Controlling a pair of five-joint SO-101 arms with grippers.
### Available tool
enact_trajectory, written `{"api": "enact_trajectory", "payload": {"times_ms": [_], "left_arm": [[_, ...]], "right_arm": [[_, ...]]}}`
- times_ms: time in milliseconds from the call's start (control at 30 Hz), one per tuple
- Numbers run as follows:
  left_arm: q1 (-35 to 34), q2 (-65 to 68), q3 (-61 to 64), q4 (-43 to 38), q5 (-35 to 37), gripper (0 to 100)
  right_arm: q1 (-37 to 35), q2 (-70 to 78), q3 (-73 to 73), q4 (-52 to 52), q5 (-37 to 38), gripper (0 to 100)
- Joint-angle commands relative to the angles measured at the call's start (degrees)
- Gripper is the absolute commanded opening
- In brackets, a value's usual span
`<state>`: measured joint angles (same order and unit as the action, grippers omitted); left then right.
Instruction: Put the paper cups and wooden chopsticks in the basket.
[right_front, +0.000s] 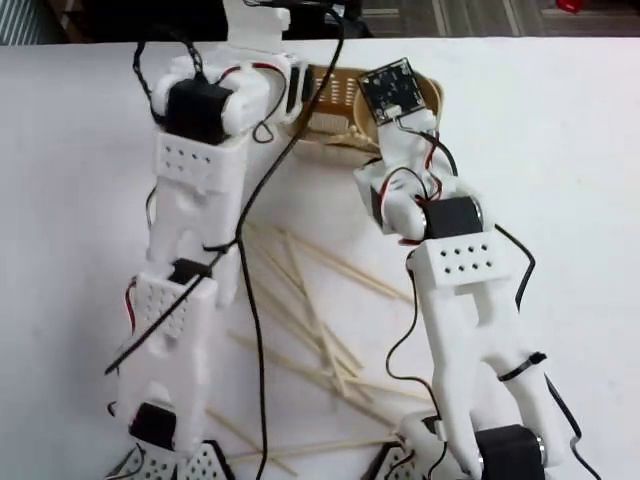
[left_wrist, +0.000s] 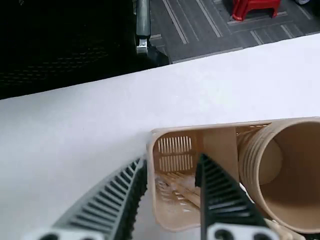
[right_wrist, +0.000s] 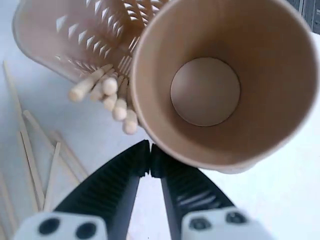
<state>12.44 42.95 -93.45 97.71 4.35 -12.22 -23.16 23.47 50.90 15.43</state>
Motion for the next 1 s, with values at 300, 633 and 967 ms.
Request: {"api": "enact_trajectory", "payload": {"times_ms": [300, 633, 967], "left_arm": [[-1.54, -12.53, -2.2, 0.09, -0.35, 17], [-5.32, -20.18, -1.76, 4.66, -0.35, 17], [-6.99, -21.49, -1.76, 4.84, -0.35, 17]], "right_arm": [[2.24, -0.31, -0.35, -0.92, -0.53, 1.9], [1.98, -0.22, -0.35, -8.04, -0.53, 1.9], [1.8, -0.13, -0.44, -12.26, -0.09, 2.0]]}}
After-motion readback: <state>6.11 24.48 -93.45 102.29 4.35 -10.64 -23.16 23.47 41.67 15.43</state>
